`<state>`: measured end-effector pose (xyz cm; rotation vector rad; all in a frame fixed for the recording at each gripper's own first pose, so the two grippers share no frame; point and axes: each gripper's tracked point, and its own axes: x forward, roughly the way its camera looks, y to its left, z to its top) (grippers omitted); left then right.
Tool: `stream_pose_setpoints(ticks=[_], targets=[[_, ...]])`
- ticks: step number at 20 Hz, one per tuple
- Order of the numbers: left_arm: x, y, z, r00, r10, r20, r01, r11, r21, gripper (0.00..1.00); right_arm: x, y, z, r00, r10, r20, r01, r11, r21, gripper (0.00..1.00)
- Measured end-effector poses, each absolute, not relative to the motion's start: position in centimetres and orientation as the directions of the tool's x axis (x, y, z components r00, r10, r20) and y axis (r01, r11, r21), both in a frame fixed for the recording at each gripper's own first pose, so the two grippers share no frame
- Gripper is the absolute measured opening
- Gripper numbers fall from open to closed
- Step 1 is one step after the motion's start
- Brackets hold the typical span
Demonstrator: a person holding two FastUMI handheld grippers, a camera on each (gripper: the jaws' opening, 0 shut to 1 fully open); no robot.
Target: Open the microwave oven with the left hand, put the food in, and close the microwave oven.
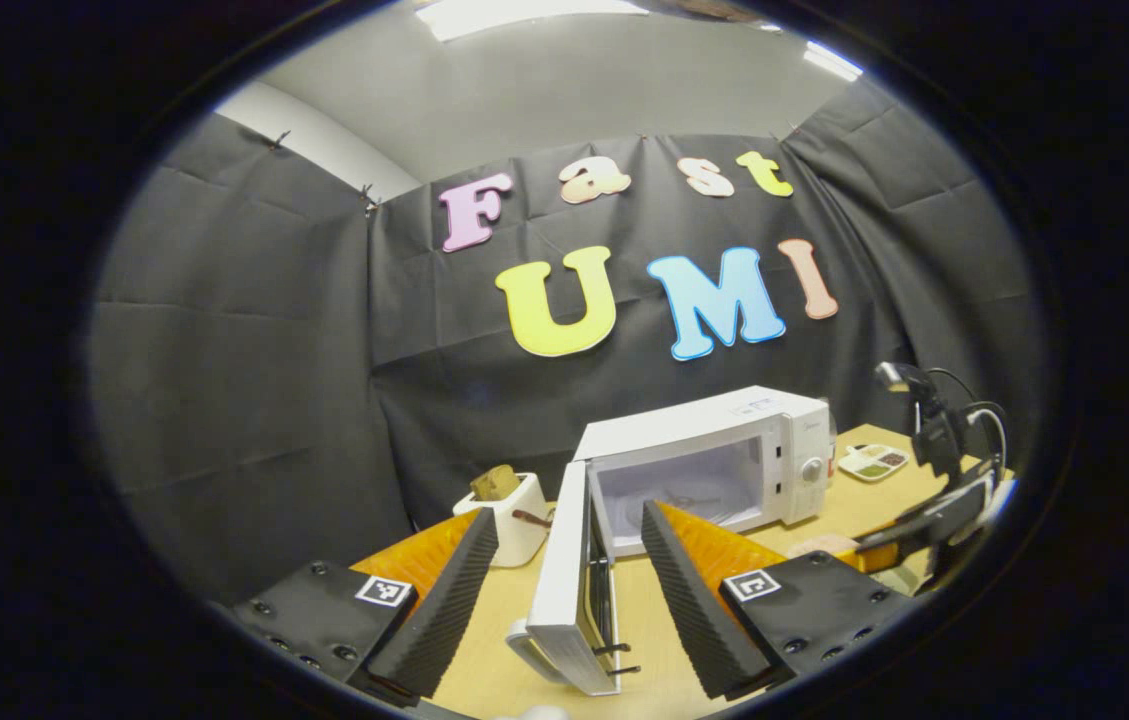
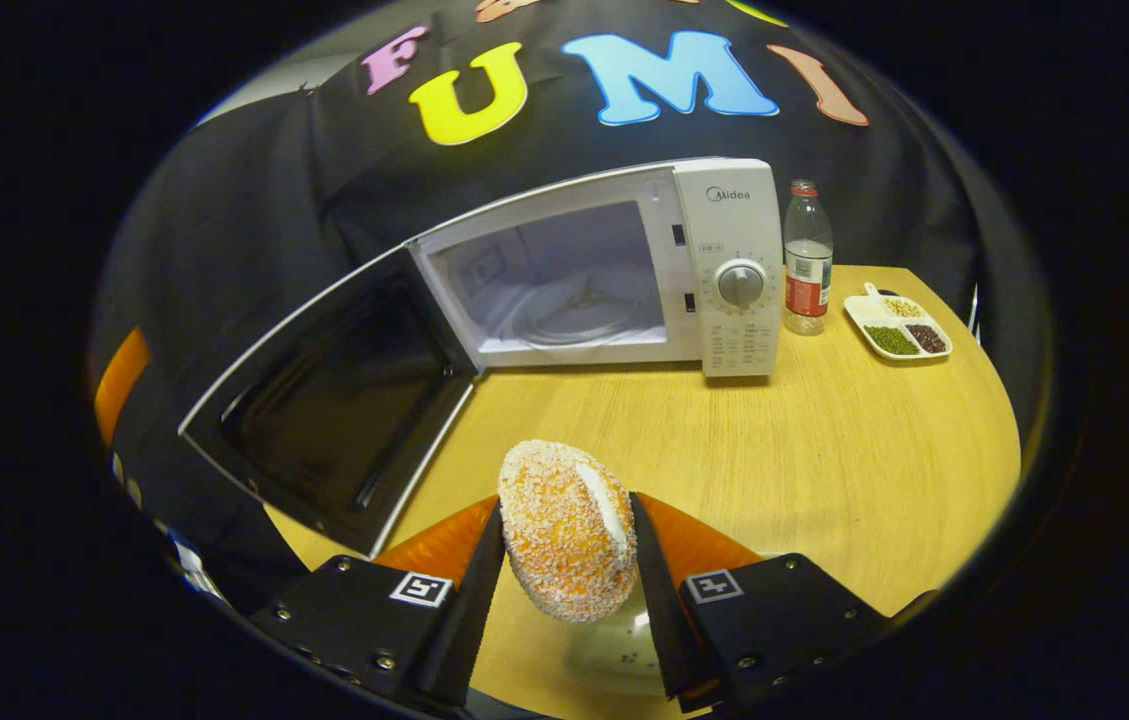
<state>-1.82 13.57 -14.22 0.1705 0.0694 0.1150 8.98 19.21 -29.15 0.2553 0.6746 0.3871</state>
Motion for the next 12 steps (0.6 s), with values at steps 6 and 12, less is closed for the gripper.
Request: stream_pose_setpoints(ticks=[6,12], targets=[[-1.2,15.0,-15.2,0.990,0.119,-0.079,-0.105,0.982,0.155,1.00,18.7,25.2,-27.6,0.805,0.367,-0.466,-0.088,0.851,0.518,0.70],[-0.2,16.3,-16.5,0.985,0.129,-0.115,-0.114,0.985,0.131,0.98,28.6,27.0,-29.2,0.877,0.224,-0.425,0.100,0.779,0.618,0.70]])
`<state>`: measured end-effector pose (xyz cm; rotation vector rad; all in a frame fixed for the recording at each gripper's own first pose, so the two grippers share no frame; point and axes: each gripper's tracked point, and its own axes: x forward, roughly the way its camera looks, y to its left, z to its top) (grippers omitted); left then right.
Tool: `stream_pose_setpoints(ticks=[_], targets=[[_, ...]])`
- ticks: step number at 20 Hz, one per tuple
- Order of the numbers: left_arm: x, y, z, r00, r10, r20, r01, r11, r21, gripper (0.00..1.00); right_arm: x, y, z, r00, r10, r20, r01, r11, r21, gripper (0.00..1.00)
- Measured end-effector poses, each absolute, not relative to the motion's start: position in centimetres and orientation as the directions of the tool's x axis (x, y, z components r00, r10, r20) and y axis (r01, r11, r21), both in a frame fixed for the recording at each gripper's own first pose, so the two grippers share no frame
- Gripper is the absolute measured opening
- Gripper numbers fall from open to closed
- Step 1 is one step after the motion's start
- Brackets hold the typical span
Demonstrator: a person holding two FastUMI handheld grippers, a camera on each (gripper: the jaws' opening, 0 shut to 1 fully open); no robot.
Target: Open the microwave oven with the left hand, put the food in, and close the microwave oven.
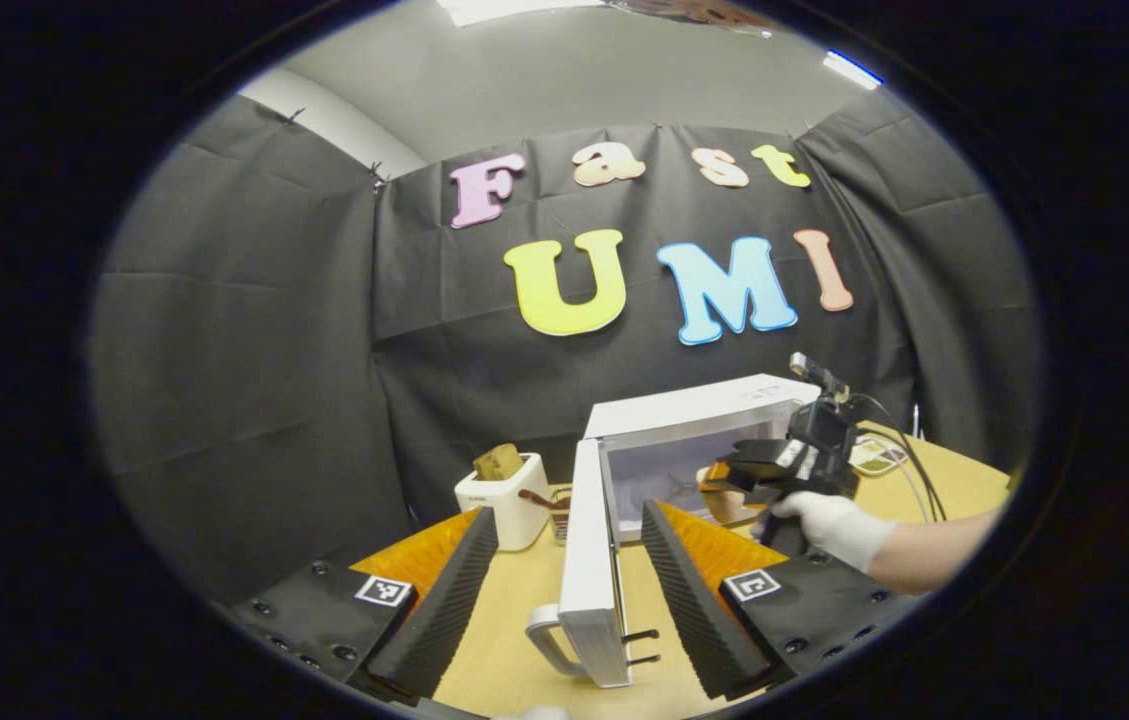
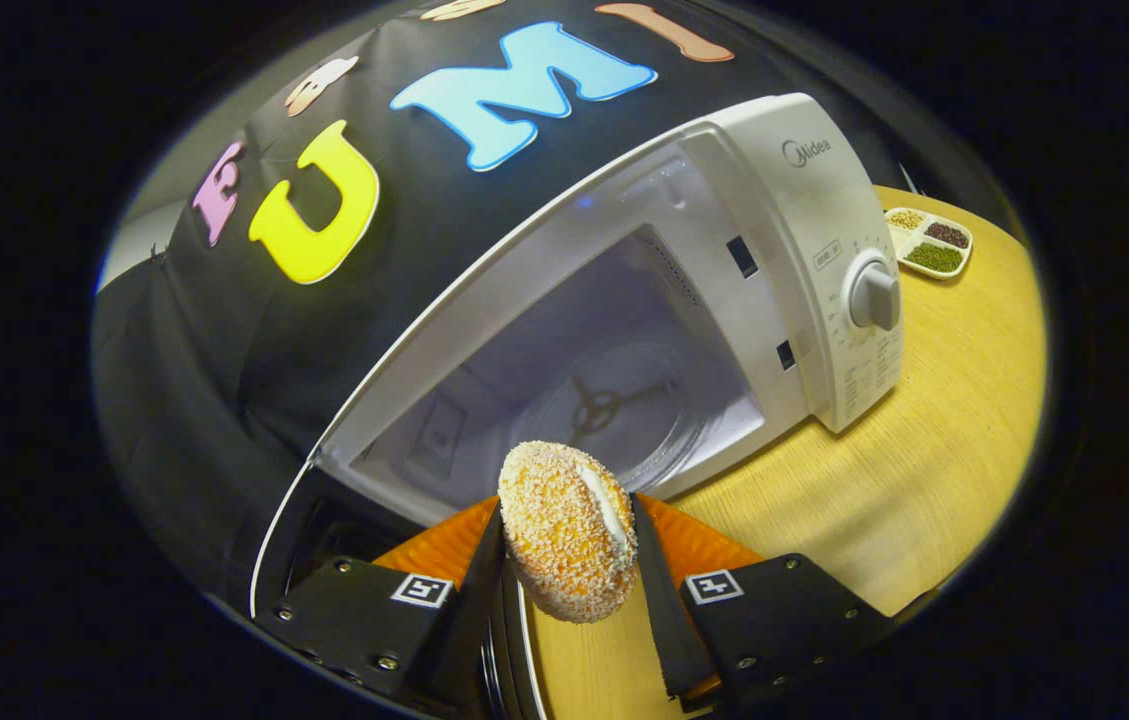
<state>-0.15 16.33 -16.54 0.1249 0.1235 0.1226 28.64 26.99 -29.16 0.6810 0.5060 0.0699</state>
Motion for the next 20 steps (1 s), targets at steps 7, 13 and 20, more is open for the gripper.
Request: stream_pose_setpoints(ticks=[7,13,20], targets=[[-0.8,16.7,-17.6,0.982,0.139,-0.126,-0.123,0.984,0.128,0.97,34.7,28.0,-31.7,0.908,0.057,-0.416,0.196,0.818,0.541,0.69],[-1.2,17.7,-17.6,0.981,0.156,-0.116,-0.141,0.982,0.125,0.97,34.9,27.7,-31.2,0.908,0.003,-0.418,0.219,0.847,0.483,0.86],[-0.7,18.4,-15.8,0.984,0.167,-0.068,-0.158,0.980,0.124,0.97,36.4,24.3,-27.5,0.924,-0.025,-0.381,0.164,0.927,0.337,0.97]])
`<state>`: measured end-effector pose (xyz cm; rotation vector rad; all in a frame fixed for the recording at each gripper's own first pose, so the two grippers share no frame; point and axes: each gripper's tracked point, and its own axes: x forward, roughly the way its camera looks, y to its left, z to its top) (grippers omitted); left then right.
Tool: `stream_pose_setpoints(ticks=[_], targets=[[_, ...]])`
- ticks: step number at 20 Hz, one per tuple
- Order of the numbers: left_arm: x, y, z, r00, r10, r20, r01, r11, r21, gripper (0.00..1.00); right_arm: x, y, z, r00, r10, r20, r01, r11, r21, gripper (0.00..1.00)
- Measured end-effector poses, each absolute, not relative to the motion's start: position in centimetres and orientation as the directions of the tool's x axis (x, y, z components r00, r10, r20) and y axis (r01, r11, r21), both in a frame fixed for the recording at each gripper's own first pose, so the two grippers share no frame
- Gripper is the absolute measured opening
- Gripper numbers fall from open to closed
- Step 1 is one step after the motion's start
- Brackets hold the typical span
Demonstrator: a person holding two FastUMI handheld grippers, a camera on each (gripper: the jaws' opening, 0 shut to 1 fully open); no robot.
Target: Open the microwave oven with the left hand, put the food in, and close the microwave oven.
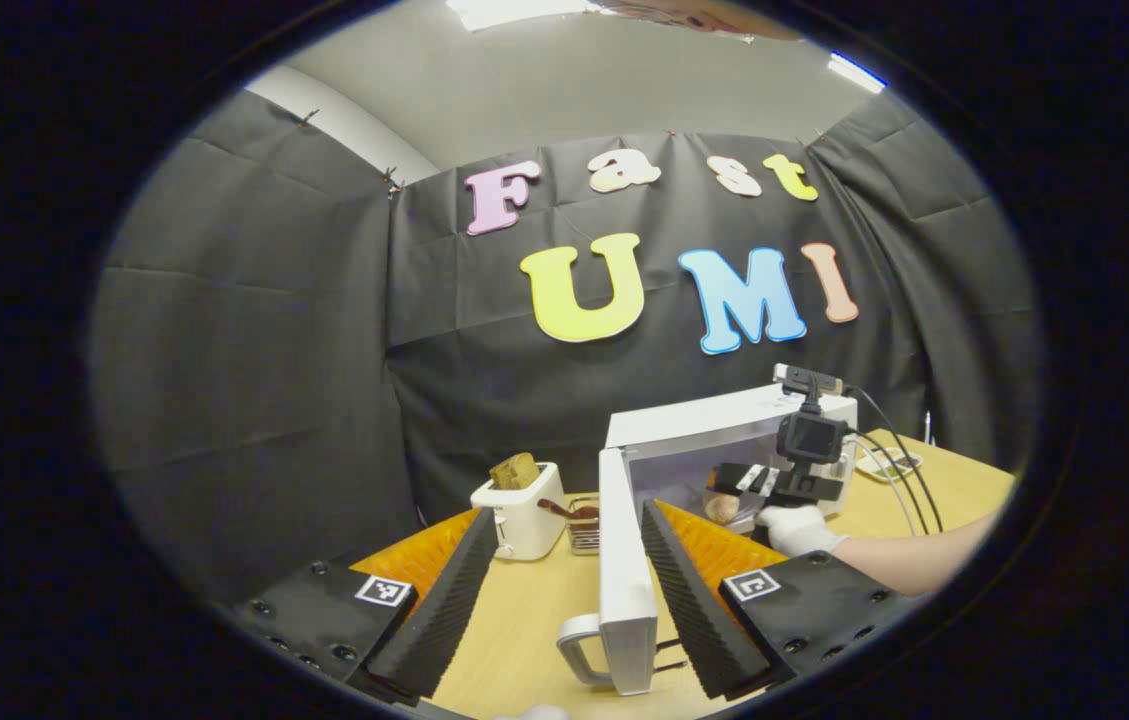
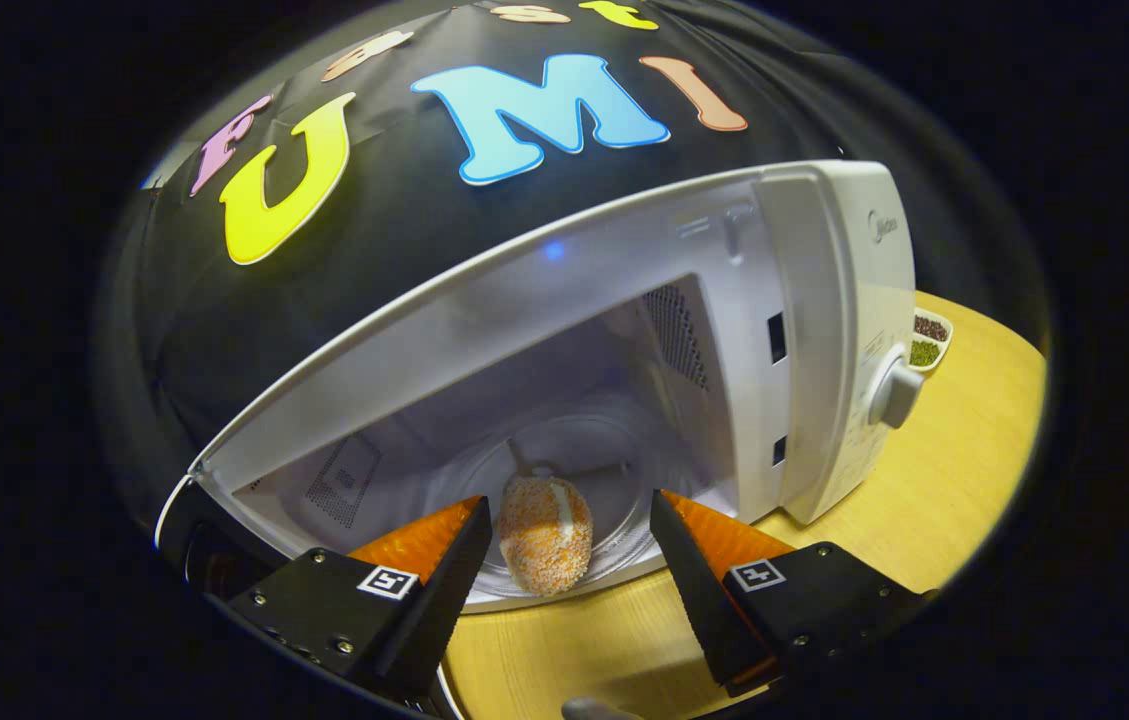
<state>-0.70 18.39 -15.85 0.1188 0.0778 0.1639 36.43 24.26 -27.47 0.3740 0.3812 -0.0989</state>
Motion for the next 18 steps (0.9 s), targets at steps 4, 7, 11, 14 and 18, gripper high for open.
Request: stream_pose_setpoints(ticks=[4,7,11,14,18], targets=[[-1.1,19.5,-15.4,0.978,0.198,-0.059,-0.187,0.970,0.154,0.99,33.6,22.2,-22.7,0.955,-0.012,-0.296,0.078,0.974,0.211,0.97],[-2.0,22.1,-15.7,0.968,0.242,-0.065,-0.227,0.956,0.184,0.99,28.9,21.1,-18.9,0.971,0.024,-0.237,0.014,0.988,0.156,0.97],[-3.9,24.7,-17.3,0.952,0.295,-0.088,-0.263,0.929,0.260,0.97,24.5,17.8,-14.6,0.989,0.056,-0.139,-0.045,0.996,0.083,0.97],[-5.7,26.5,-20.0,0.932,0.347,-0.108,-0.305,0.909,0.284,0.99,20.9,16.1,-12.3,0.989,0.089,-0.120,-0.081,0.994,0.070,0.97],[-5.2,27.1,-26.4,0.923,0.348,-0.166,-0.300,0.919,0.255,0.95,17.1,14.8,-12.1,0.975,0.158,-0.156,-0.152,0.987,0.048,0.97]])
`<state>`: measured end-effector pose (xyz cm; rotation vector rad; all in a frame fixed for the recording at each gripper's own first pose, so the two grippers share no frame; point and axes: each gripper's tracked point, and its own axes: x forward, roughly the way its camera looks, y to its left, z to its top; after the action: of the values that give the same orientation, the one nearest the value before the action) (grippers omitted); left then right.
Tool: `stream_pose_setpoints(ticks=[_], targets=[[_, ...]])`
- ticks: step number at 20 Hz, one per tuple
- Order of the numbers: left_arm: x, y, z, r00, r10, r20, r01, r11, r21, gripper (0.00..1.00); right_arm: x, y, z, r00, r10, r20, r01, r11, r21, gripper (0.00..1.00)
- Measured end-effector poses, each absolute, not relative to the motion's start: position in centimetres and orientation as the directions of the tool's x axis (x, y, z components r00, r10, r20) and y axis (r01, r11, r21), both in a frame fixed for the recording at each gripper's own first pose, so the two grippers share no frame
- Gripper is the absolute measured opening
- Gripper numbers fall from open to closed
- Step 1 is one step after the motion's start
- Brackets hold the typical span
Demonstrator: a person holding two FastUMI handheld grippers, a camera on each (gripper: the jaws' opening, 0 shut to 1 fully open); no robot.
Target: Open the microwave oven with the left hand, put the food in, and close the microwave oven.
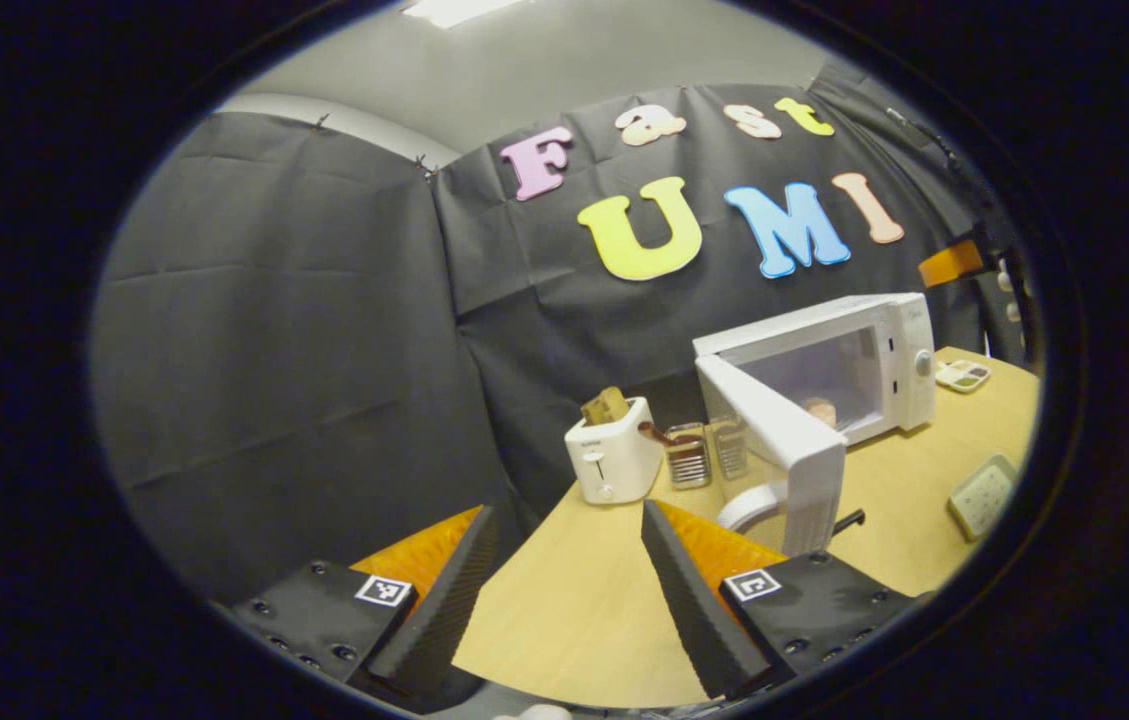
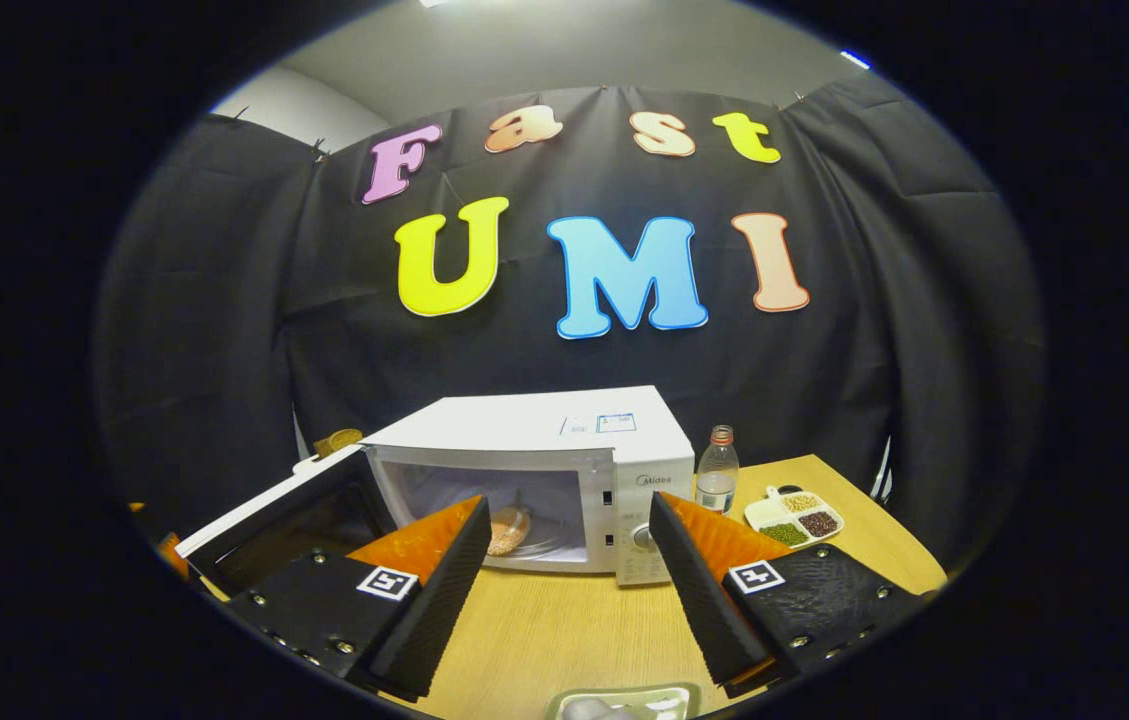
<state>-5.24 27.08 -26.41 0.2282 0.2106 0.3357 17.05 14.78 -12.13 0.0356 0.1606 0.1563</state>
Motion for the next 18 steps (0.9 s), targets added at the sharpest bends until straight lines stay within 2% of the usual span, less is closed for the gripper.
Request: stream_pose_setpoints(ticks=[2,7,9,18], targets=[[-4.4,27.1,-28.9,0.920,0.347,-0.182,-0.294,0.919,0.263,0.99,15.1,14.0,-12.1,0.968,0.183,-0.170,-0.180,0.983,0.029,0.97],[-3.2,24.8,-29.6,0.926,0.325,-0.190,-0.280,0.932,0.230,0.93,11.8,12.7,-13.5,0.949,0.197,-0.245,-0.204,0.979,-0.004,0.97],[-3.0,22.7,-29.1,0.937,0.297,-0.186,-0.254,0.941,0.224,0.95,11.4,11.7,-13.7,0.949,0.181,-0.257,-0.190,0.982,-0.014,0.97],[0.9,7.0,-27.9,0.986,0.051,-0.159,-0.024,0.986,0.165,0.94,11.1,4.4,-12.8,0.964,0.059,-0.259,-0.067,0.997,-0.025,0.97]])
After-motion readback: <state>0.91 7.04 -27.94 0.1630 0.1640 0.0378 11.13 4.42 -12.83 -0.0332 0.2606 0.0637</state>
